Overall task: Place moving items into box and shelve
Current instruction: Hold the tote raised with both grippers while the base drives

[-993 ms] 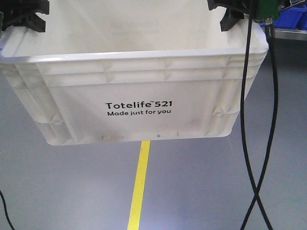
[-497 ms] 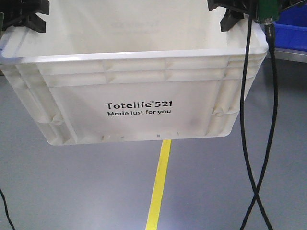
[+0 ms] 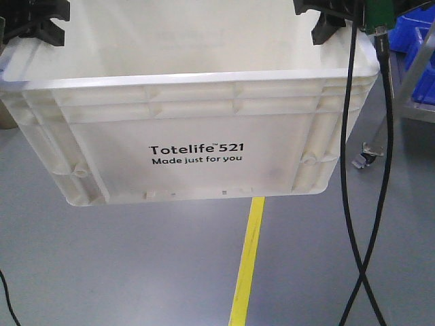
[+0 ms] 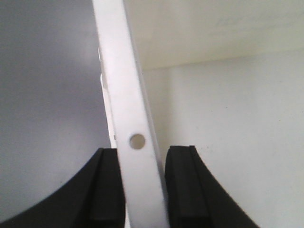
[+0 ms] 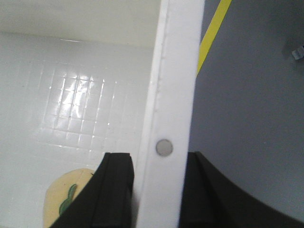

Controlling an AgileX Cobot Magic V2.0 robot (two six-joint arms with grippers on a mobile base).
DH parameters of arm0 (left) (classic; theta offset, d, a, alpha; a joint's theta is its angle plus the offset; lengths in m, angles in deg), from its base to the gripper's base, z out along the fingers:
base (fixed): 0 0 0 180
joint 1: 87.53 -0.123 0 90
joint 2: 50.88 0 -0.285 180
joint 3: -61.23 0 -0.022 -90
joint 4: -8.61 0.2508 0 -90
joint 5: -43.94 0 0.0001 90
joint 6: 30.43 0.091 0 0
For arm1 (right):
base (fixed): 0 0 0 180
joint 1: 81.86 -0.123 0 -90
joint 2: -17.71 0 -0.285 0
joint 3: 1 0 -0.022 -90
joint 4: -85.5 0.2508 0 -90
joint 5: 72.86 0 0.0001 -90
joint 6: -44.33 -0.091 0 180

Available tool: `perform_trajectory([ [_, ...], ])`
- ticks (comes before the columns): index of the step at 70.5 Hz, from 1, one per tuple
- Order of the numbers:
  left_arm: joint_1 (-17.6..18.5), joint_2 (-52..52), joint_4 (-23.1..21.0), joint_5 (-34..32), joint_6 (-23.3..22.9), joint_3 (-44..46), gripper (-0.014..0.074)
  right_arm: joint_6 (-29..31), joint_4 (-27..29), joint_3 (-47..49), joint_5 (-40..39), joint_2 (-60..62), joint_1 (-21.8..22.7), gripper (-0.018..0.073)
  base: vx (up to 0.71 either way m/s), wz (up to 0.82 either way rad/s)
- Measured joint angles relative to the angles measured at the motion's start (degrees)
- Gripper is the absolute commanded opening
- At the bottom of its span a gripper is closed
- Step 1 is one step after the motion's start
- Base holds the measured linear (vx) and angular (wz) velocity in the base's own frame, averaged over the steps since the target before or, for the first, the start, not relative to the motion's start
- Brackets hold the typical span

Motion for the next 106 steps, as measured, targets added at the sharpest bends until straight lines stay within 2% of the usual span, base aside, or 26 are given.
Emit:
perform_trajectory([
  [106, 0.00, 0.00, 0.00, -0.05, 0.00, 0.00, -0.0017, 0.00, -0.01, 0.00, 0.00, 0.00, 0.00, -0.0012, 0.57, -0.08],
])
